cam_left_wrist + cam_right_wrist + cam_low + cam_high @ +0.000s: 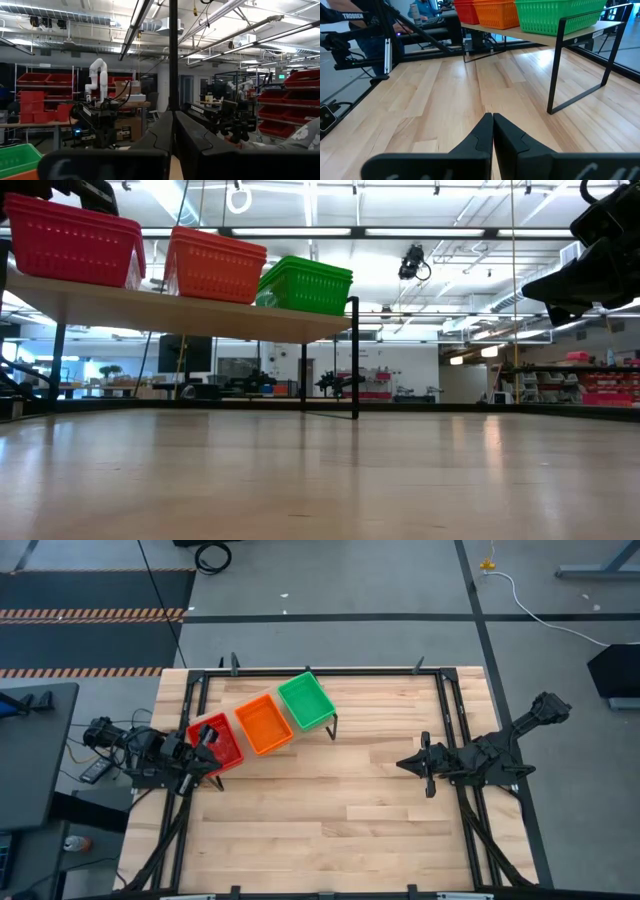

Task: Stack baskets on shelf by color
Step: Return to Home Position

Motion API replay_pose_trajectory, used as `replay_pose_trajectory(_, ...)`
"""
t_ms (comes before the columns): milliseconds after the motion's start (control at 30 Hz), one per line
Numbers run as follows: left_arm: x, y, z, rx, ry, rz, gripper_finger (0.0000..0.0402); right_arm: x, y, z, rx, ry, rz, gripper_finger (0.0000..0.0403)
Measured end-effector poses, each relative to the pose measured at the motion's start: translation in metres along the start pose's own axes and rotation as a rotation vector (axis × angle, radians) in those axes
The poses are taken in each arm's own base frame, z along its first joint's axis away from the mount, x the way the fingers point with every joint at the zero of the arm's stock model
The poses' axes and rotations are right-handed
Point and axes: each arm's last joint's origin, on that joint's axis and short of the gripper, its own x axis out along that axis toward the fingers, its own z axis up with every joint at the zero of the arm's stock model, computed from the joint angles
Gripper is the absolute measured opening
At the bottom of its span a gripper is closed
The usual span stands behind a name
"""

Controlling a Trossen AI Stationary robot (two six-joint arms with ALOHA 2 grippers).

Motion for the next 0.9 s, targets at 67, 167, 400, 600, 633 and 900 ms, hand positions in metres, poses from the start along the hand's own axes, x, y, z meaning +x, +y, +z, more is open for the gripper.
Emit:
replay_pose_trajectory(67,0.0000,0.0000,0.0000,0.000,0.000,0.000,0.0026,0.0000,0.0000,0.0000,0.000,0.000,0.000,0.0018)
replay_pose_trajectory(167,0.0000,0.0000,0.0000,0.000,0.000,0.000,0.0021,0.0000,0.0000,0.0000,0.000,0.000,0.000,0.0018)
replay_pose_trajectory(400,0.0000,0.0000,0.0000,0.000,0.000,0.000,0.0018,0.0000,0.0000,0.0000,-0.006,0.000,0.000,0.0018)
replay_pose_trajectory(600,0.0000,0.0000,0.0000,0.000,0.000,0.000,0.0027,0.0000,0.0000,-0.0001,-0.009,0.000,0.000,0.0018)
replay_pose_trajectory(633,0.0000,0.0000,0.0000,0.000,0.000,0.000,0.0028,0.0000,0.0000,-0.0001,-0.009,0.000,0.000,0.0018)
replay_pose_trajectory(900,0.0000,0.0000,0.0000,0.000,0.000,0.000,0.0018,0.0000,0.0000,-0.0001,-0.011,0.000,0.000,0.0018)
